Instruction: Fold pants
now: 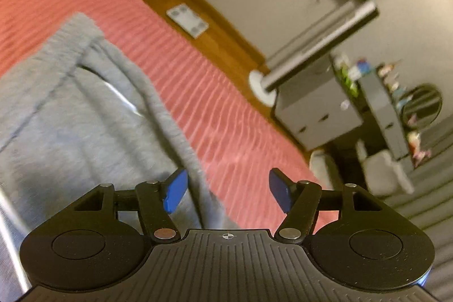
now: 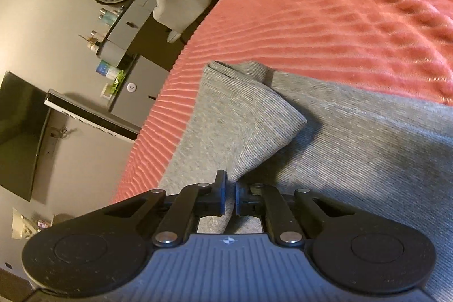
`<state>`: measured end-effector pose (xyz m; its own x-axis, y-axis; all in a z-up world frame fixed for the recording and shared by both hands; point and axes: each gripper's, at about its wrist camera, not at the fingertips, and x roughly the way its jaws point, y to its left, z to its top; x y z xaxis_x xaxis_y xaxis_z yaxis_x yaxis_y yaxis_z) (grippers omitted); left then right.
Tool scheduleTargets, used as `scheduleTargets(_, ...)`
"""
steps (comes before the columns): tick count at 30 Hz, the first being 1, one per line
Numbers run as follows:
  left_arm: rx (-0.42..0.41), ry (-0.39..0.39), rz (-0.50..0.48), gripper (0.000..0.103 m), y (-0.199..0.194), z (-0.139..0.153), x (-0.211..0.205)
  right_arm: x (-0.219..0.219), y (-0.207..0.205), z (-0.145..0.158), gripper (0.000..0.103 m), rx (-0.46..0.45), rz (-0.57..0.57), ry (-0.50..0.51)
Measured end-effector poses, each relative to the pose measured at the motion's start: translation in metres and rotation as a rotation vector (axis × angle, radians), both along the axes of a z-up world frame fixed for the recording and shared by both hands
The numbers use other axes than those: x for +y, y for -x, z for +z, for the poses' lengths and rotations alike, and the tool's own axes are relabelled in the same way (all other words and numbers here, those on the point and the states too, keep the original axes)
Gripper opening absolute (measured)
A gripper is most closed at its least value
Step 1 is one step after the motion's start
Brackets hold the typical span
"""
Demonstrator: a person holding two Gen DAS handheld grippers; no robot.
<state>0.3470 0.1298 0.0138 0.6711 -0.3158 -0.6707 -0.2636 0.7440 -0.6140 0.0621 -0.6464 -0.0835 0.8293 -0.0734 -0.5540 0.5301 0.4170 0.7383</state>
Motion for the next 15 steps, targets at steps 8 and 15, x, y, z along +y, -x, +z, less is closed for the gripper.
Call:
scheduleTargets(8, 0.141, -0.124, 0.032, 0.014, -0.034, -0.047, -0.007, -0.007, -0.005, -0.007, 0.011, 0.008, 0.005, -0.028)
scheduleTargets(15, -0.014, -0.104, 0.012, 0.008, -0.001, -0.006, 0.000, -0.001, -0.015, 0.006, 0.005, 0.027, 0.019, 0.013)
